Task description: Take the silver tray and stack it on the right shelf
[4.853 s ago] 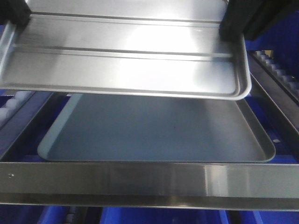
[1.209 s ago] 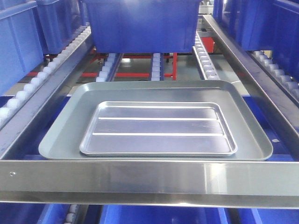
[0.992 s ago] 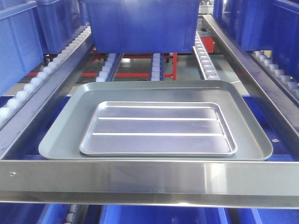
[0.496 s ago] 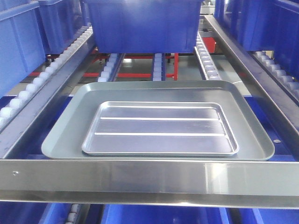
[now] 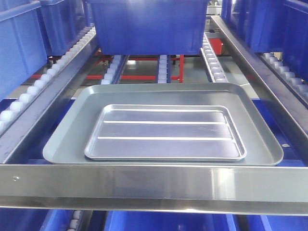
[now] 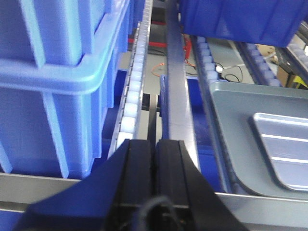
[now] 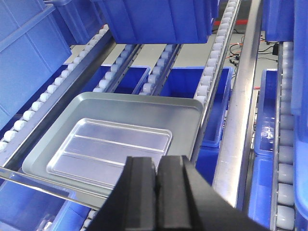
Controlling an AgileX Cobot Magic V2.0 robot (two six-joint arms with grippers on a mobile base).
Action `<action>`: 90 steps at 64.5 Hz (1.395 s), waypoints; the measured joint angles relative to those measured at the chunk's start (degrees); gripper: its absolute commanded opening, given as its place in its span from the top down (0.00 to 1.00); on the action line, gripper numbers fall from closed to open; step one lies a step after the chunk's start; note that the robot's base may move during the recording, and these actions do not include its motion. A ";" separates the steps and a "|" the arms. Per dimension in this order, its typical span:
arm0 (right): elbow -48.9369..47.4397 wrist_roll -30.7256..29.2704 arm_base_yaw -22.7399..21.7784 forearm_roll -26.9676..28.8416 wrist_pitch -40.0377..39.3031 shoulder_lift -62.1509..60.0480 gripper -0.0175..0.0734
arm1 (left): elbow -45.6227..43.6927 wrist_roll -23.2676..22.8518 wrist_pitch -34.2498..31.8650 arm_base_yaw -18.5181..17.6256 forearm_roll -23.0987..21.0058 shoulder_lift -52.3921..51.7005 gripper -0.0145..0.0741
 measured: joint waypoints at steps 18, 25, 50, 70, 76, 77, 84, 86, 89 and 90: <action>0.00 0.00 0.00 0.00 0.00 0.00 0.73 | 2.45 0.09 -10.88 -0.35 2.68 0.00 0.94; 0.00 0.00 0.00 0.00 0.00 0.00 0.73 | 2.45 0.09 -11.01 -0.46 2.72 0.00 0.94; 0.03 0.00 0.00 0.00 0.00 0.00 0.73 | 2.45 0.09 -11.01 -0.46 2.81 0.00 0.94; 0.12 0.00 0.00 0.00 0.00 0.00 0.73 | 2.45 0.09 -11.01 -0.46 2.81 0.00 0.94; 0.25 -1.43 -0.12 0.00 -1.40 0.00 0.73 | 2.45 0.09 -11.01 -0.46 2.81 0.00 0.94; 0.38 -1.89 -0.39 0.00 -1.78 0.00 0.73 | 2.45 0.09 -11.01 -0.46 2.81 0.00 0.94; 3.36 -9.68 -4.81 2.94 -7.77 0.00 0.73 | 2.45 0.09 -11.01 -0.46 2.81 0.00 0.94; 4.59 -12.34 -7.00 5.26 -9.28 0.00 0.73 | 2.45 0.09 -11.01 -0.46 2.81 0.00 0.94; 6.87 -16.79 -11.44 9.88 -11.23 0.00 0.73 | 2.45 0.09 -11.01 -0.46 2.81 0.00 0.94; 7.79 -18.52 -13.29 11.82 -12.06 0.00 0.73 | 2.45 0.09 -11.01 -0.46 2.81 0.00 0.94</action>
